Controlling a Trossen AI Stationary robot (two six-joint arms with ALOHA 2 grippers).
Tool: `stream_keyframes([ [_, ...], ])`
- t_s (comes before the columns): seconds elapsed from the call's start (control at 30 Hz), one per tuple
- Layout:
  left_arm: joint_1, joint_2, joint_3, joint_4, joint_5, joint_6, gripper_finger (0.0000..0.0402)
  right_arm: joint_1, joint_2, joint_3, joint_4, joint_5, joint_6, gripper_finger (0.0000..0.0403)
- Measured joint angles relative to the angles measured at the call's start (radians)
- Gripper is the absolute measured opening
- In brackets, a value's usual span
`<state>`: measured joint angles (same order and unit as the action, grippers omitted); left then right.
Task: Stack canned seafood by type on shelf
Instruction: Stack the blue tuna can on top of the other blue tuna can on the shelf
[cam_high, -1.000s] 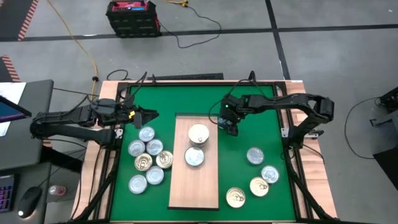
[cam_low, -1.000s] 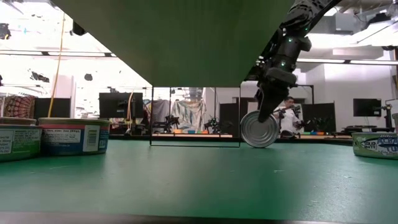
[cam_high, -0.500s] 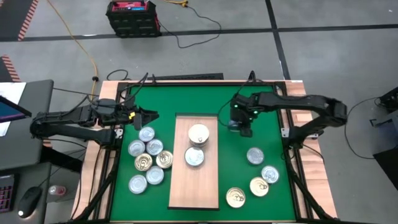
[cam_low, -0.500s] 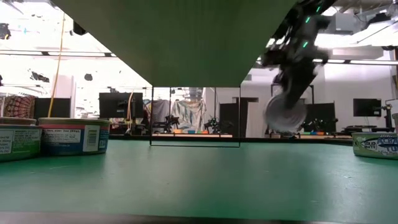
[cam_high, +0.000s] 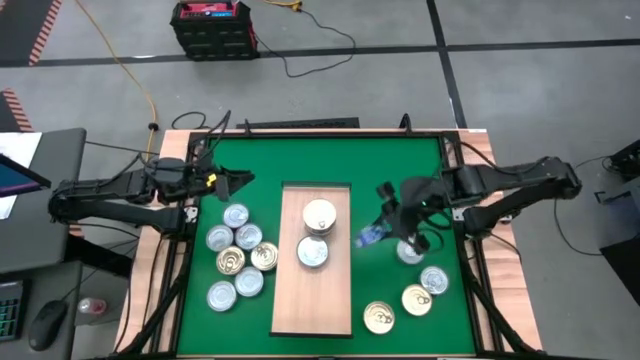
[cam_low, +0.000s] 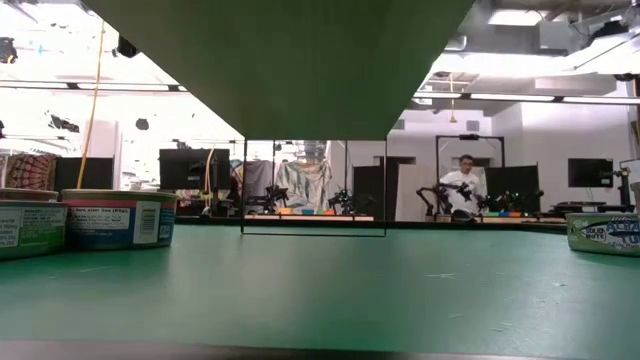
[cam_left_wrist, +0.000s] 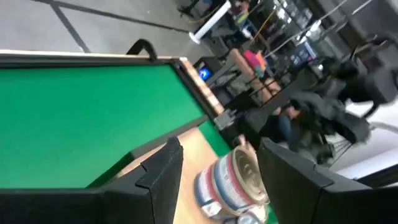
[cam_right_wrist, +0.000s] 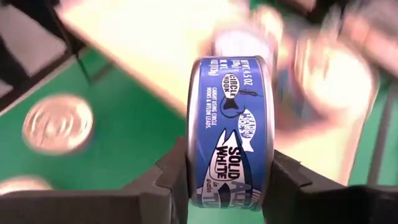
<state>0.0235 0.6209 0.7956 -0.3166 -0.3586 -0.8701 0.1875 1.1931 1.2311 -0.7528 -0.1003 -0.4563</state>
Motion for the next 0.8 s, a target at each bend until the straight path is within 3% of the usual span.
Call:
stream_keyframes([
  [0.27, 0.0, 0.0, 0.0, 0.139, 0.007, -0.004, 0.0199, 0.162, 0.107, 0.041, 0.331, 0.189, -0.07, 0.0185],
  [0.53, 0.0, -0.001, 0.0, 0.217, -0.004, 0.045, 0.0199, 0.228, 0.309, 0.135, 0.391, 0.396, -0.129, 0.0164],
  [0.7, -0.001, -0.024, 0.0, 0.221, 0.108, 0.003, 0.0199, 0.238, 0.431, 0.208, 0.394, 0.633, -0.148, 0.0185],
  [0.8, -0.001, -0.034, 0.0, 0.219, 0.184, -0.032, 0.0199, 0.241, 0.489, 0.245, 0.397, 0.72, -0.202, 0.0191],
])
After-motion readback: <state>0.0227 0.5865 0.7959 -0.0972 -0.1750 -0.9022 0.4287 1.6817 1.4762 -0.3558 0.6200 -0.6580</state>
